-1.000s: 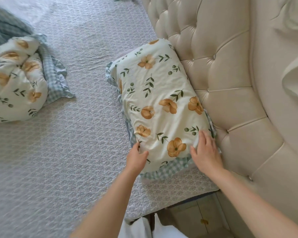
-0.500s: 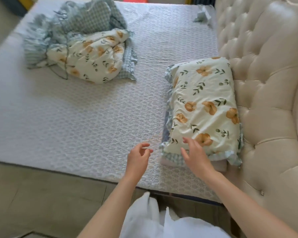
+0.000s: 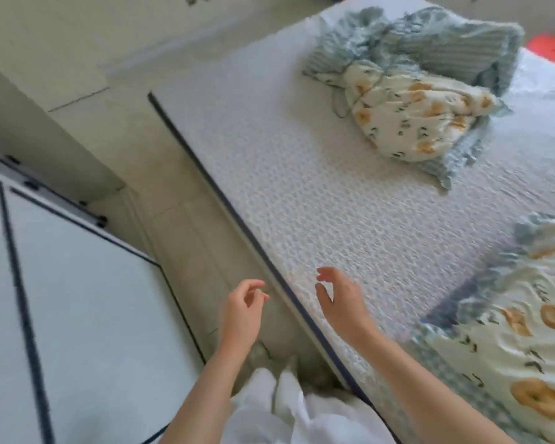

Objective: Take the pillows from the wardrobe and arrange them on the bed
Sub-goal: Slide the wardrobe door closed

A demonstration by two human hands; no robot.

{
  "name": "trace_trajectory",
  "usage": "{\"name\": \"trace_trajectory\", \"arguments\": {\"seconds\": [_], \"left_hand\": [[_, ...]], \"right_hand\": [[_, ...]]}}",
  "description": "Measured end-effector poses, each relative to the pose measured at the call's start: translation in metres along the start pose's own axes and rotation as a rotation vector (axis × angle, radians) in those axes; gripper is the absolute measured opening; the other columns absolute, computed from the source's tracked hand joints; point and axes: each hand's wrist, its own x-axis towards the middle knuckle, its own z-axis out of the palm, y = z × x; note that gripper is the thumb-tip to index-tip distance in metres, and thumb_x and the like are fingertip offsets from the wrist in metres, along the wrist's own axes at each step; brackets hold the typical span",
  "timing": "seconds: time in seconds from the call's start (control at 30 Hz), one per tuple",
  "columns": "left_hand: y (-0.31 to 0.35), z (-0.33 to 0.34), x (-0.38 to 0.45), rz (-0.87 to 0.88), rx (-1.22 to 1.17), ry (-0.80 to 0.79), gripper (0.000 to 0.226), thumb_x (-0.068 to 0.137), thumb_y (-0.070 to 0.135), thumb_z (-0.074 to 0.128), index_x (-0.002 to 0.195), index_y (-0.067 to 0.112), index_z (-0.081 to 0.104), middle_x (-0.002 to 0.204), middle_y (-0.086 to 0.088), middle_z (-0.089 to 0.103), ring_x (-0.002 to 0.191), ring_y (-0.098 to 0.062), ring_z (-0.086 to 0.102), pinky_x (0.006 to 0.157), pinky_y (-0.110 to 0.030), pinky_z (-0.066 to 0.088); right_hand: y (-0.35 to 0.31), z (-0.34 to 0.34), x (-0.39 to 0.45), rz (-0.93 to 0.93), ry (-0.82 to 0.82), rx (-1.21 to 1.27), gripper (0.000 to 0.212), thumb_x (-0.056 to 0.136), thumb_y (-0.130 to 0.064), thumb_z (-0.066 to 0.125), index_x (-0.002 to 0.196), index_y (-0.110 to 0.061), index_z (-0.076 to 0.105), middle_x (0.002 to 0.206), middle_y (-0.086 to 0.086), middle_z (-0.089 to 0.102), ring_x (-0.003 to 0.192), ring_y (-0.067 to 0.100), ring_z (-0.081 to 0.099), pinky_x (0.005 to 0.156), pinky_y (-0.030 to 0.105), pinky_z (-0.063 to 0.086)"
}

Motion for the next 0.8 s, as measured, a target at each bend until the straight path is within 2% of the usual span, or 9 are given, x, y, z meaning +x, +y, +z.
{"name": "trace_trajectory", "arguments": {"seconds": [0.1,0.2,0.27,0.37,0.47,0.57,0.7,0.8], "left_hand": [[-0.019,-0.05,0.009,-0.034,0.014,0.13,0.019,0.096,0.008,0.056,0.1,0.021,0.069,0.077,0.01,0.073,0.071,-0.004,0.067,0.069,-0.025,0.051],[-0.036,-0.1,0.021,-0.054,0.035,0.251,0.021,0.095,0.009,0.055,0.1,0.025,0.067,0.078,0.013,0.073,0.053,-0.002,0.056,0.052,-0.016,0.044],[-0.046,-0.132,0.029,-0.095,0.026,0.317,0.022,0.095,0.009,0.054,0.102,0.025,0.067,0.079,0.013,0.072,0.056,-0.006,0.058,0.049,-0.015,0.043],[-0.055,-0.173,0.037,-0.163,-0.008,0.421,0.023,0.096,0.01,0.052,0.107,0.023,0.067,0.082,0.011,0.072,0.066,-0.008,0.063,0.05,-0.016,0.047],[-0.057,-0.202,0.044,-0.186,-0.024,0.539,0.023,0.096,0.01,0.052,0.109,0.023,0.066,0.085,0.009,0.072,0.07,-0.003,0.062,0.052,-0.016,0.047],[-0.052,-0.218,0.049,-0.171,-0.014,0.603,0.023,0.096,0.01,0.054,0.109,0.026,0.065,0.089,0.009,0.072,0.073,0.0,0.062,0.058,-0.015,0.046],[-0.041,-0.234,0.052,-0.14,0.075,0.685,0.024,0.095,0.009,0.056,0.114,0.022,0.065,0.089,0.008,0.07,0.086,-0.009,0.064,0.076,-0.019,0.047],[-0.031,-0.249,0.055,-0.132,0.146,0.798,0.027,0.093,0.006,0.058,0.116,0.02,0.066,0.092,0.009,0.069,0.088,-0.005,0.06,0.077,-0.006,0.039]], "right_hand": [[-0.043,0.03,0.022,-0.081,-0.073,-0.025,0.027,0.096,-0.017,0.049,0.122,-0.015,0.056,0.118,0.0,0.063,0.109,0.018,0.057,0.088,0.025,0.04],[-0.086,0.062,0.041,-0.174,-0.156,-0.017,0.022,0.097,-0.015,0.048,0.115,-0.011,0.058,0.111,0.003,0.065,0.101,0.02,0.06,0.082,0.028,0.045],[-0.115,0.085,0.053,-0.231,-0.211,-0.012,0.024,0.098,-0.018,0.047,0.118,-0.012,0.058,0.116,0.001,0.063,0.104,0.015,0.059,0.084,0.023,0.046],[-0.159,0.117,0.068,-0.301,-0.273,-0.013,0.028,0.099,-0.024,0.046,0.126,-0.018,0.054,0.12,-0.006,0.061,0.103,0.006,0.056,0.075,0.006,0.037],[-0.201,0.146,0.08,-0.368,-0.33,0.012,0.028,0.099,-0.024,0.046,0.125,-0.02,0.054,0.118,-0.007,0.062,0.099,-0.001,0.052,0.071,-0.001,0.036],[-0.238,0.17,0.09,-0.439,-0.378,0.03,0.027,0.098,-0.024,0.047,0.124,-0.02,0.056,0.115,-0.008,0.062,0.101,-0.003,0.051,0.074,-0.003,0.034],[-0.28,0.191,0.104,-0.523,-0.483,0.045,0.026,0.098,-0.028,0.045,0.122,-0.024,0.055,0.113,-0.013,0.061,0.1,-0.002,0.053,0.073,0.001,0.035],[-0.306,0.2,0.118,-0.555,-0.541,0.073,0.025,0.099,-0.029,0.045,0.121,-0.025,0.056,0.111,-0.015,0.06,0.093,-0.009,0.053,0.07,0.002,0.037]]}}
